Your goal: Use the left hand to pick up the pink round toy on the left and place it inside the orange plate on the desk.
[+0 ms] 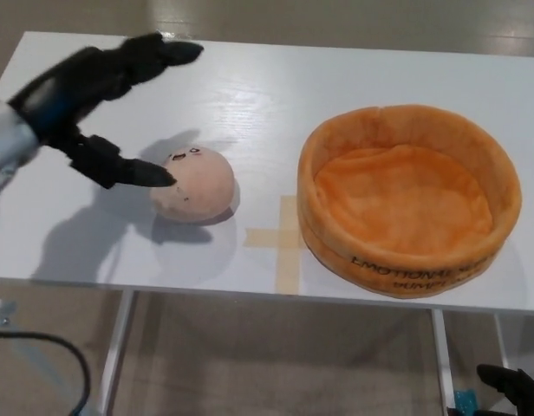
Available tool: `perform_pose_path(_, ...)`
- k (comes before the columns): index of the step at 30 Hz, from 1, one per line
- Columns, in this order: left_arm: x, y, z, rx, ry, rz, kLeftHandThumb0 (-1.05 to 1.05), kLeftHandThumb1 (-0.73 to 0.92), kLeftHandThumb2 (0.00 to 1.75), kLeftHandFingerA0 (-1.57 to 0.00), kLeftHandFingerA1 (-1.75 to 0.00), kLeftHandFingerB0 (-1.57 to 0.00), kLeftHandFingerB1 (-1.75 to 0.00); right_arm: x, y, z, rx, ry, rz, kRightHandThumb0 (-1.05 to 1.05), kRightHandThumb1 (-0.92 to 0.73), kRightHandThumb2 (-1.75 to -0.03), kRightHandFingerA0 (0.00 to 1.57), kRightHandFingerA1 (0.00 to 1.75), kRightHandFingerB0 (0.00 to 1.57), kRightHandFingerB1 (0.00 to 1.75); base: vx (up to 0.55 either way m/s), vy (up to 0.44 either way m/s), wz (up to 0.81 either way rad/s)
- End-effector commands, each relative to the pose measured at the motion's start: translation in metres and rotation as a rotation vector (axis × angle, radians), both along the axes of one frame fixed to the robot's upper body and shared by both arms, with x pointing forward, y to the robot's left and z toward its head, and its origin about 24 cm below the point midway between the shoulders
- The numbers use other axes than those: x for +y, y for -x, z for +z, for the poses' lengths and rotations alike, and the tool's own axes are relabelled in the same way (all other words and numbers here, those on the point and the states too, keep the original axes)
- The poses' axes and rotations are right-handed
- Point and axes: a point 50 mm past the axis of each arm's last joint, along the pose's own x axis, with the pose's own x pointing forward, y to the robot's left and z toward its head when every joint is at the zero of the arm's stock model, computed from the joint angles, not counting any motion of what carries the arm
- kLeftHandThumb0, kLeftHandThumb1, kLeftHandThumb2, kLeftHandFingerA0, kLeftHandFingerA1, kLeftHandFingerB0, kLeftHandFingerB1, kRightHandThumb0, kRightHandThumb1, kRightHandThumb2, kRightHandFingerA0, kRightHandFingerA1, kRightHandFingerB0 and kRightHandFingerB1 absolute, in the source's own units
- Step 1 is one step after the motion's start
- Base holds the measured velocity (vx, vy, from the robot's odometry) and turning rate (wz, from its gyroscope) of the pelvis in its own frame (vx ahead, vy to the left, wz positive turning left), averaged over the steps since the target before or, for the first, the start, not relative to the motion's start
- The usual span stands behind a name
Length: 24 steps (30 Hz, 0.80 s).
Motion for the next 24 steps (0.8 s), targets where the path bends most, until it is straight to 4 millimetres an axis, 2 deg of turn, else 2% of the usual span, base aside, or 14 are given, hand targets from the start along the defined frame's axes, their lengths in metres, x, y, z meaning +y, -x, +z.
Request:
perform_pose_path(1, -0.016, -0.019, -0.026, 0.016, -0.208, 0.095, -0.63, 0.40, 0.56, 0.00, -0.19, -0.09, -0.27, -0.003, 0.008, -0.005, 0.038, -0.010, -0.010, -0.44, -0.36, -0.72, 0.35, 0.82, 0.22, 0.71, 0.00, 0.000, 0.00)
perform_pose_path(2, -0.018, -0.020, -0.030, 0.022, -0.209, 0.098, -0.53, 0.32, 0.74, 0.00, -0.17, -0.07, -0.32, -0.003, 0.008, -0.005, 0.038, -0.008, -0.006, -0.38, -0.26, -0.89, 0.38, 0.72, 0.23, 0.64, 0.00, 0.000, 0.00)
perform_pose_path(4, -0.020, -0.021, -0.037, 0.032, -0.213, 0.107, -0.62, 0.39, 0.56, 0.00, -0.18, -0.12, -0.28, -0.003, 0.008, -0.005, 0.038, -0.004, 0.002, -0.44, -0.37, -0.72, 0.34, 0.83, 0.21, 0.73, 0.00, 0.000, 0.00)
perform_pose_path(8, -0.023, -0.022, -0.048, 0.063, -0.226, 0.119, -0.62, 0.34, 0.66, -0.04, -0.13, -0.08, -0.28, -0.002, 0.008, -0.005, 0.038, -0.008, 0.008, -0.44, -0.37, -0.72, 0.34, 0.84, 0.21, 0.74, 0.00, 0.000, 0.00)
perform_pose_path(9, -0.025, -0.022, -0.054, 0.083, -0.227, 0.128, -0.61, 0.41, 0.53, 0.00, -0.25, -0.11, -0.28, -0.002, 0.009, -0.006, 0.040, -0.014, 0.005, -0.41, -0.39, -0.71, 0.34, 0.82, 0.22, 0.74, 0.00, 0.000, 0.00)
perform_pose_path(12, -0.027, -0.022, -0.062, 0.109, -0.233, 0.145, -0.62, 0.41, 0.53, 0.00, -0.25, -0.10, -0.28, -0.002, 0.009, -0.006, 0.043, -0.021, 0.000, -0.42, -0.39, -0.70, 0.34, 0.82, 0.22, 0.73, 0.00, 0.000, 0.00)
perform_pose_path(13, -0.028, -0.023, -0.065, 0.111, -0.230, 0.152, -0.61, 0.41, 0.53, -0.01, -0.25, -0.11, -0.28, -0.001, 0.009, -0.006, 0.043, -0.020, 0.000, -0.36, -0.26, -0.88, 0.38, 0.72, 0.26, 0.65, 0.00, 0.000, 0.00)
perform_pose_path(15, -0.029, -0.023, -0.068, 0.112, -0.220, 0.161, -0.62, 0.41, 0.53, -0.01, -0.25, -0.11, -0.28, 0.000, 0.009, -0.006, 0.043, -0.022, -0.001, -0.35, -0.27, -0.89, 0.37, 0.72, 0.25, 0.65, 0.00, 0.000, 0.00)
perform_pose_path(16, -0.031, -0.022, -0.070, 0.115, -0.207, 0.160, -0.61, 0.35, 0.70, -0.06, -0.22, -0.07, -0.31, 0.000, 0.008, -0.006, 0.042, -0.028, -0.002, -0.33, -0.28, -0.89, 0.38, 0.72, 0.26, 0.65, 0.00, 0.000, 0.00)
perform_pose_path(20, -0.035, -0.021, -0.073, 0.110, -0.195, 0.146, -0.56, 0.38, 0.75, -0.04, -0.37, -0.07, -0.39, 0.001, 0.008, -0.006, 0.035, -0.037, -0.012, -0.34, -0.27, -0.89, 0.39, 0.72, 0.27, 0.65, 0.00, 0.000, 0.00)
perform_pose_path(21, -0.036, -0.021, -0.074, 0.102, -0.194, 0.144, -0.60, 0.41, 0.70, -0.26, -0.41, -0.13, -0.37, 0.000, 0.008, -0.006, 0.035, -0.032, -0.009, -0.39, -0.38, -0.71, 0.37, 0.83, 0.25, 0.73, 0.00, 0.000, 0.00)
perform_pose_path(22, -0.037, -0.020, -0.074, 0.096, -0.193, 0.143, -0.60, 0.41, 0.70, -0.26, -0.41, -0.13, -0.37, 0.000, 0.008, -0.006, 0.035, -0.028, -0.007, -0.39, -0.38, -0.71, 0.37, 0.83, 0.25, 0.73, 0.00, 0.000, 0.00)
perform_pose_path(23, -0.038, -0.019, -0.076, 0.096, -0.156, 0.142, -0.35, 0.61, 0.60, -0.80, -0.51, -0.37, -0.33, 0.000, 0.007, -0.006, 0.036, -0.027, -0.005, -0.34, -0.27, -0.89, 0.39, 0.73, 0.27, 0.66, 0.00, 0.000, 0.00)
perform_pose_path(24, -0.038, -0.019, -0.076, 0.099, -0.130, 0.144, -0.35, 0.61, 0.60, -0.80, -0.51, -0.37, -0.33, 0.000, 0.007, -0.006, 0.037, -0.029, -0.005, -0.34, -0.27, -0.89, 0.39, 0.73, 0.27, 0.66, 0.00, 0.000, 0.00)
